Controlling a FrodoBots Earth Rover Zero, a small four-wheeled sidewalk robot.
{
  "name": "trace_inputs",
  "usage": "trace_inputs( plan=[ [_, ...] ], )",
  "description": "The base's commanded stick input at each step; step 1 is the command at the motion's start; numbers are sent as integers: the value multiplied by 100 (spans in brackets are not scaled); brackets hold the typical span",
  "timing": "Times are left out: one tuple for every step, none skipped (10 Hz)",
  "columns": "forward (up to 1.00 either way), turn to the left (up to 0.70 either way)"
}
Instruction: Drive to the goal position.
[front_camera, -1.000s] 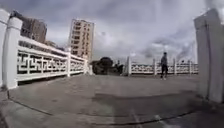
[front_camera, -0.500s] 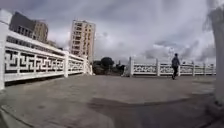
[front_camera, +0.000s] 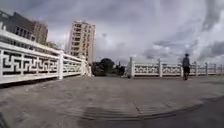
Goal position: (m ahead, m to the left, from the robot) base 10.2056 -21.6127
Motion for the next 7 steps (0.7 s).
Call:
trace_inputs(
  plan=[
    [70,-14],
    [70,-14],
    [70,-14],
    [70,-14],
    [70,-14],
    [70,-14],
    [70,-14]
  ],
)
